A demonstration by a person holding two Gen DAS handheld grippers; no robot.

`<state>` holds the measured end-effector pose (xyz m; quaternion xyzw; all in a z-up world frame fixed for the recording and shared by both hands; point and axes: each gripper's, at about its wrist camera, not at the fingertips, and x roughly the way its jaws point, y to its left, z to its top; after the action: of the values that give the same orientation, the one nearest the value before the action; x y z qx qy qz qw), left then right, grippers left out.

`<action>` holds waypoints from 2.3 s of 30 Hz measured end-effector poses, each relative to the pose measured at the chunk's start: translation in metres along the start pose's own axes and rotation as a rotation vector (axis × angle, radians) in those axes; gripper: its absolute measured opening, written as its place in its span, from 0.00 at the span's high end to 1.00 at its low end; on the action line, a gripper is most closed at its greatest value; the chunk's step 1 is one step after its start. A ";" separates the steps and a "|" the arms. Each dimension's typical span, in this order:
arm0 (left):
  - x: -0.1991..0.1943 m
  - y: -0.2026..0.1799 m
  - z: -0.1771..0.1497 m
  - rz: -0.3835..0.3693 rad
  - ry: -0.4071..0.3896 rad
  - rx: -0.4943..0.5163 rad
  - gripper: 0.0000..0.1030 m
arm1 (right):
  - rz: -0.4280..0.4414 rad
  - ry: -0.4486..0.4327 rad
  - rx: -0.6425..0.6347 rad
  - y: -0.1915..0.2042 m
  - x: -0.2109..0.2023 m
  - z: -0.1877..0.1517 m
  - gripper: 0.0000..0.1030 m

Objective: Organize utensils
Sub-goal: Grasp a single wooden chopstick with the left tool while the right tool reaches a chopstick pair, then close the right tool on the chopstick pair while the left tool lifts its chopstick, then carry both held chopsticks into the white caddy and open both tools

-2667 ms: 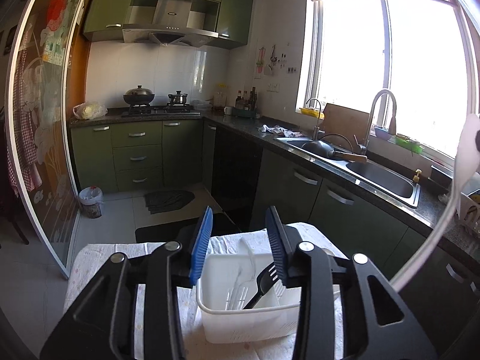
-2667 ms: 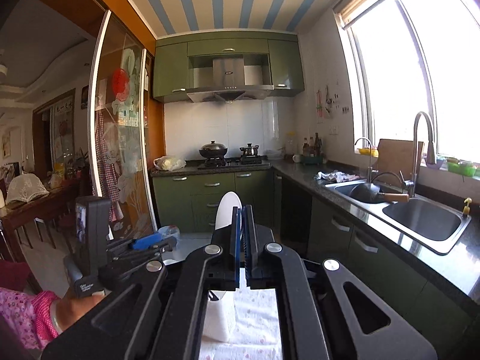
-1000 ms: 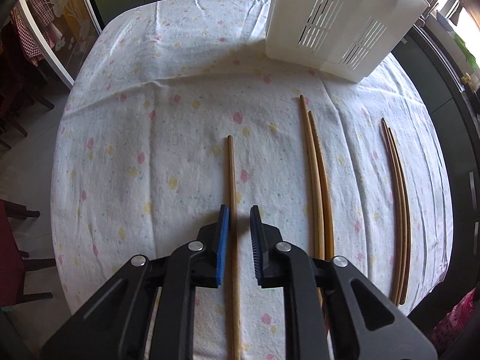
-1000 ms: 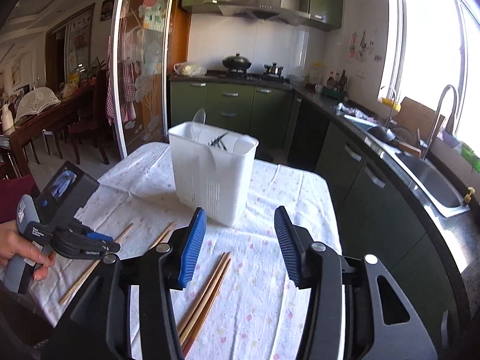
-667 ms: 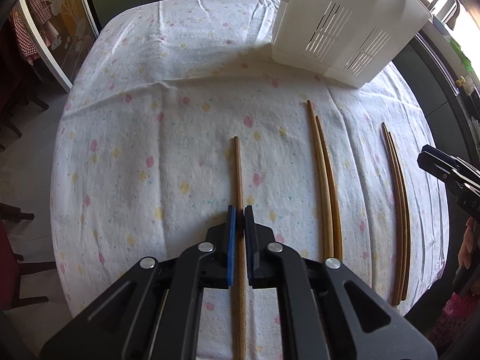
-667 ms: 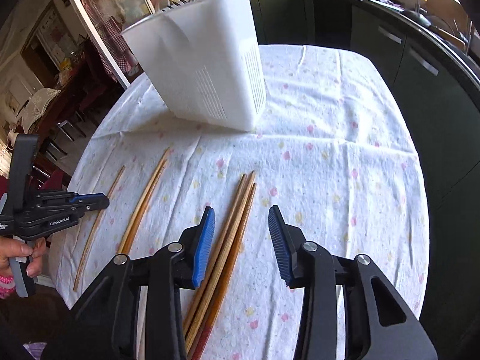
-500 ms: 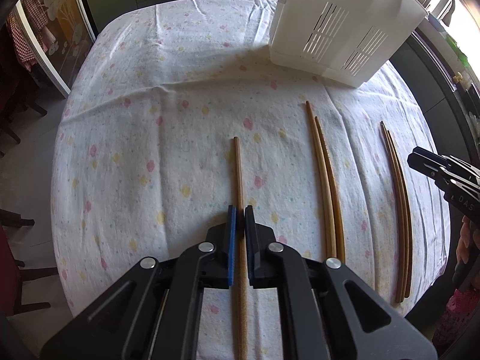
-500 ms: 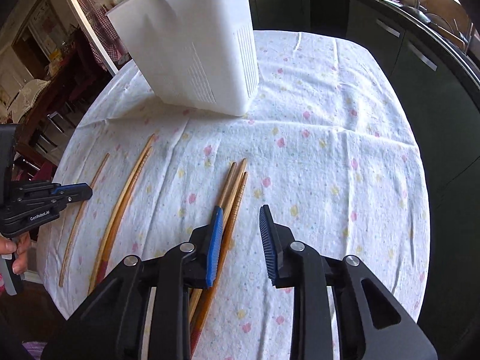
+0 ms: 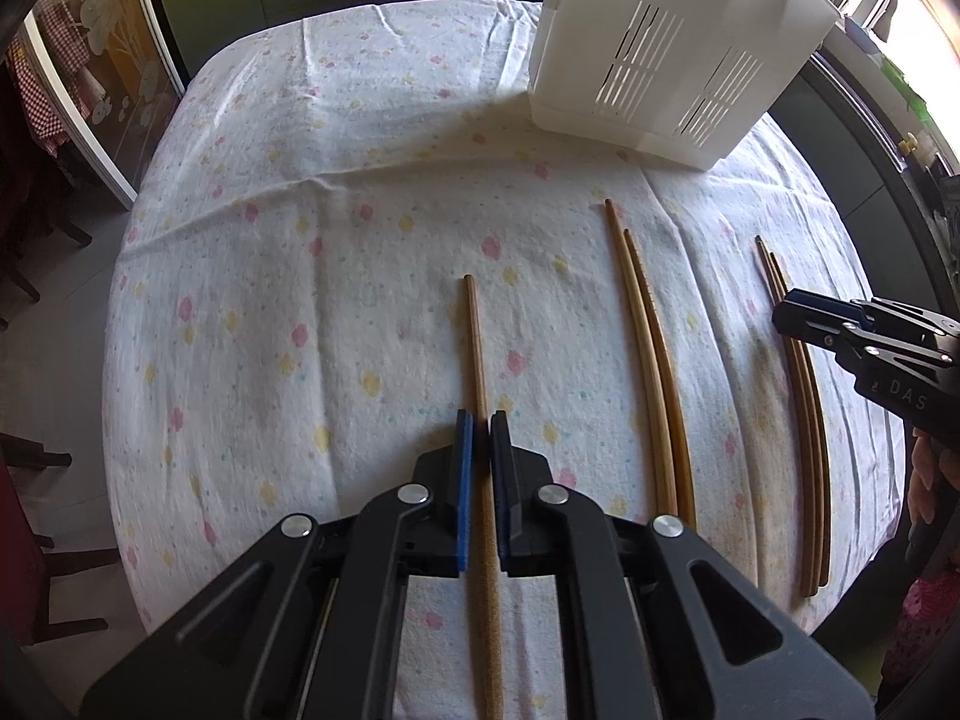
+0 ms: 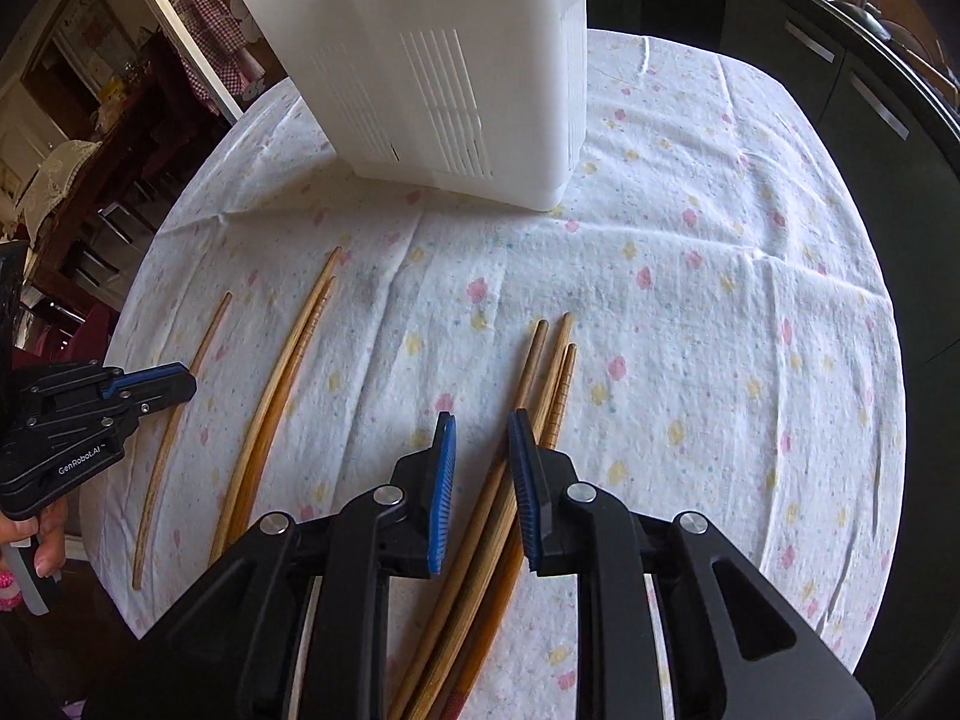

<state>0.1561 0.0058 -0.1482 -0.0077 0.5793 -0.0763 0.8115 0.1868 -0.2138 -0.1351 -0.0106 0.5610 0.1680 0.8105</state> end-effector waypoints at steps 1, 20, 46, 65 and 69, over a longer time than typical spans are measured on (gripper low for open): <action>0.000 0.000 0.000 0.001 0.001 0.000 0.93 | -0.008 0.007 0.000 0.001 0.001 0.001 0.83; -0.011 0.009 0.002 -0.048 -0.018 -0.028 0.94 | 0.042 -0.112 0.018 0.024 -0.025 0.002 0.94; -0.183 -0.045 0.011 -0.154 -0.398 0.112 0.95 | 0.205 -0.518 -0.031 0.025 -0.199 -0.019 0.94; -0.265 -0.078 0.112 -0.149 -0.638 0.121 0.95 | 0.176 -0.653 -0.021 0.011 -0.274 0.081 0.94; -0.276 -0.080 0.129 -0.138 -0.694 0.114 0.95 | 0.166 -0.702 -0.013 0.008 -0.291 0.103 0.94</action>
<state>0.1810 -0.0463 0.1618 -0.0270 0.2622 -0.1562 0.9519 0.1864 -0.2612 0.1705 0.0879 0.2463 0.2301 0.9374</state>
